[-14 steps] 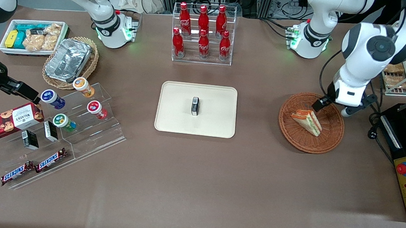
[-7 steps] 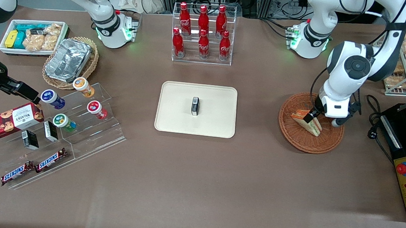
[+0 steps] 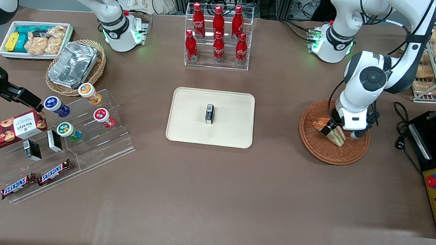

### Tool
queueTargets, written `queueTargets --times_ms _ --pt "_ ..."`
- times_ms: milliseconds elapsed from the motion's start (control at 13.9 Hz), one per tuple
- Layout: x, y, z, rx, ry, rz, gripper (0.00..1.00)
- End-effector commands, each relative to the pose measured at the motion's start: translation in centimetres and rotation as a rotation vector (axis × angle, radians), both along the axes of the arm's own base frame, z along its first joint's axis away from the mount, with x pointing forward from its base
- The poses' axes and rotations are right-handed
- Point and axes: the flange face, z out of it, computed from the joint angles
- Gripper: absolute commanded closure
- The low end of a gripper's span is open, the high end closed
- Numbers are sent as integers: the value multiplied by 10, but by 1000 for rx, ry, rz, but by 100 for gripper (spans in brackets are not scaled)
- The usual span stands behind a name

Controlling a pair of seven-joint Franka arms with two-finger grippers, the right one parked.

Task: Place sandwich from basket to tray
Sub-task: 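Lower the left gripper and close it on the wrapped sandwich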

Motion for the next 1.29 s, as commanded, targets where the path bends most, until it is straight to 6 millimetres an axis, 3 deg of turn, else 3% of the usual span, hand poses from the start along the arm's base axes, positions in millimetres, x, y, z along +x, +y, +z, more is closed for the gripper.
queueTargets --times_ms 0,216,288,576,647,935,1223 --pt "-16 -1 -19 36 -55 11 0" --pt "-16 0 -19 47 -64 24 1" --pt "-15 0 -18 47 -64 26 10" --pt "-4 0 -3 61 -70 25 90" --pt "2 1 6 77 -61 25 100" --pt "25 5 64 130 19 -47 100" --pt "41 11 155 84 136 -252 100"
